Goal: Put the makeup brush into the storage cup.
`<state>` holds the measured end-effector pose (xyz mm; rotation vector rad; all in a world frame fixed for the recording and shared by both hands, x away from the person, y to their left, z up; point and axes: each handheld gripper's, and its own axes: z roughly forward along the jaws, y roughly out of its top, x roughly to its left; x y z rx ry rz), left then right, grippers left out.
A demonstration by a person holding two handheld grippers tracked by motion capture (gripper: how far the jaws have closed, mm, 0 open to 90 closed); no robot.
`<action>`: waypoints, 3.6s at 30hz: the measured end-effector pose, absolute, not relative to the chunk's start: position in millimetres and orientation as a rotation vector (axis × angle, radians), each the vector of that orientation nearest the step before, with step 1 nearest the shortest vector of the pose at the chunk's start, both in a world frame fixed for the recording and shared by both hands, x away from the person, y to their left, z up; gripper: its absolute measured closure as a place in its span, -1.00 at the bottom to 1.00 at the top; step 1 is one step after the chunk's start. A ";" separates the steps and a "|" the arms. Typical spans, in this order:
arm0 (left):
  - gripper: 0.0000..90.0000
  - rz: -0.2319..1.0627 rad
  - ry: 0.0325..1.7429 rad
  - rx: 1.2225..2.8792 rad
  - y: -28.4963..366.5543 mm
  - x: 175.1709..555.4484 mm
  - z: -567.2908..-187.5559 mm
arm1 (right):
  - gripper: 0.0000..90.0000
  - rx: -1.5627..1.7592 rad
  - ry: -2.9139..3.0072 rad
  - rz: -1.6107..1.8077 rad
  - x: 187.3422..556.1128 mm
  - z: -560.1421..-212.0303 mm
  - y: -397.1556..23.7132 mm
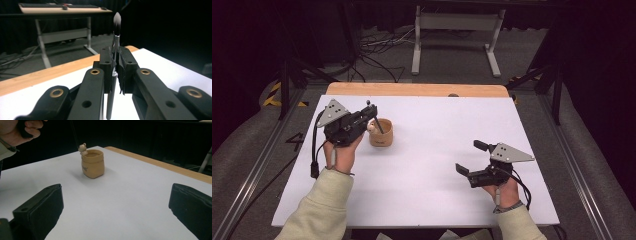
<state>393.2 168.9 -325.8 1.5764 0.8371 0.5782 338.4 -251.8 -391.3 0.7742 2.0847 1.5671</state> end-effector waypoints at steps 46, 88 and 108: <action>0.83 0.694 0.910 1.500 158.0 435.9 -350.0 | -1.00 0.819 2.125 1.575 339.9 -395.5 -248.2; 0.83 0.644 0.956 1.565 154.7 446.7 -375.5 | -1.00 0.831 2.144 1.592 340.6 -396.1 -245.9; -0.71 0.665 0.900 1.603 183.2 415.4 -356.4 | -0.99 0.853 2.124 1.561 345.4 -396.2 -251.3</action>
